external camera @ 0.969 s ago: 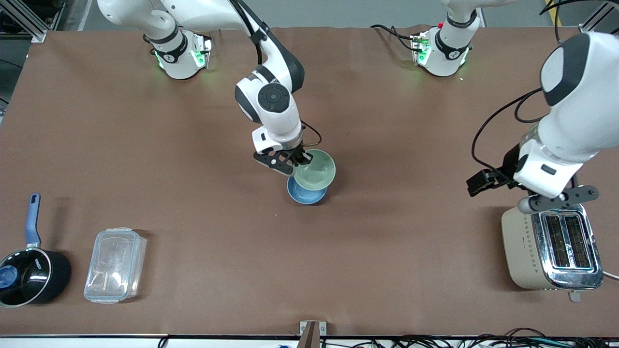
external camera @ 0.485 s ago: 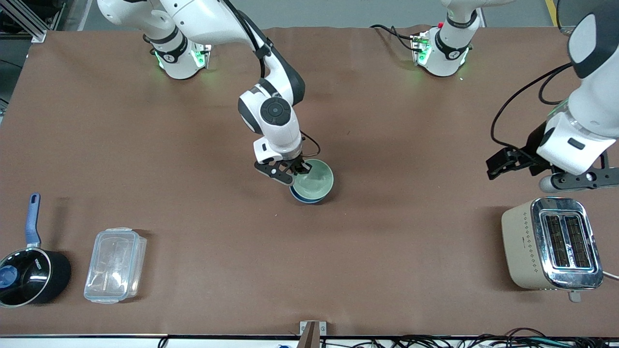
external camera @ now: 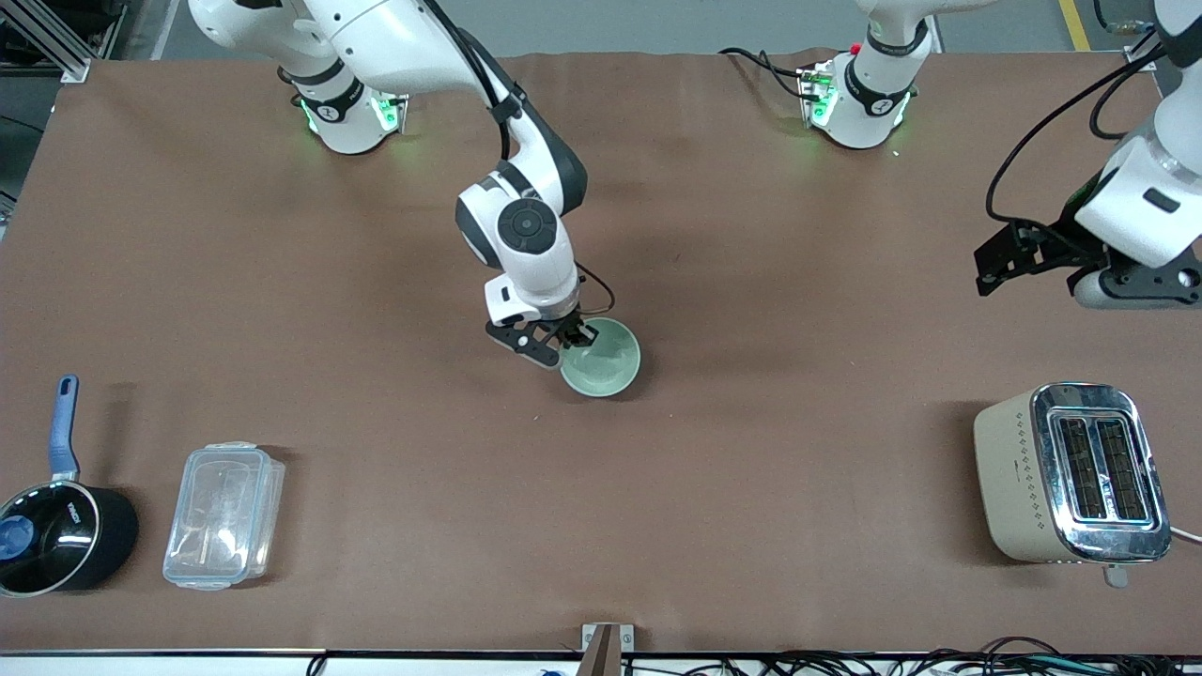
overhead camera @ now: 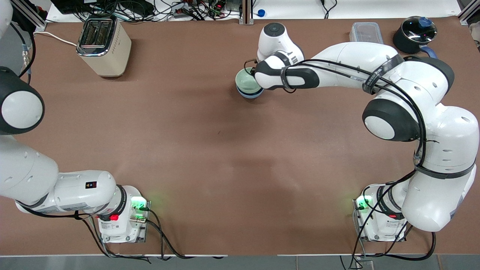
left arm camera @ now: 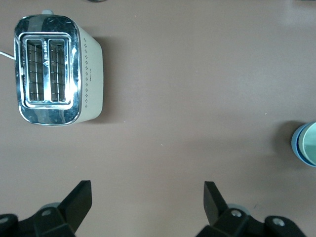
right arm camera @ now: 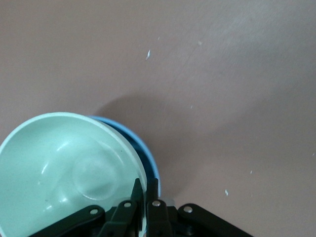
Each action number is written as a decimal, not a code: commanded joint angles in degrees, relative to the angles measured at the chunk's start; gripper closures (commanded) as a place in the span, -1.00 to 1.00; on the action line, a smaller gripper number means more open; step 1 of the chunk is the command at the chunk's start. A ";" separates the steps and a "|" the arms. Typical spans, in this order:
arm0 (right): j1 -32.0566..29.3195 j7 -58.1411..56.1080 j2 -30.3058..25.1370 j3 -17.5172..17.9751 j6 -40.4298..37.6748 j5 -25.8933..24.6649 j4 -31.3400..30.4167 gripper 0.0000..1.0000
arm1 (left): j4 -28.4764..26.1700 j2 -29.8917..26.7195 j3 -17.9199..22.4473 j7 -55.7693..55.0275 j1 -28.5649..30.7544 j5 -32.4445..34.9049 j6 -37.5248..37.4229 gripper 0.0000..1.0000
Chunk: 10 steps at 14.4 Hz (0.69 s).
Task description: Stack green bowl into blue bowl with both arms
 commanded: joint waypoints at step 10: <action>2.24 3.45 0.20 0.72 -0.09 -1.50 0.31 0.94 | -9.64 -10.06 8.90 4.82 -3.45 -2.04 -2.54 -1.00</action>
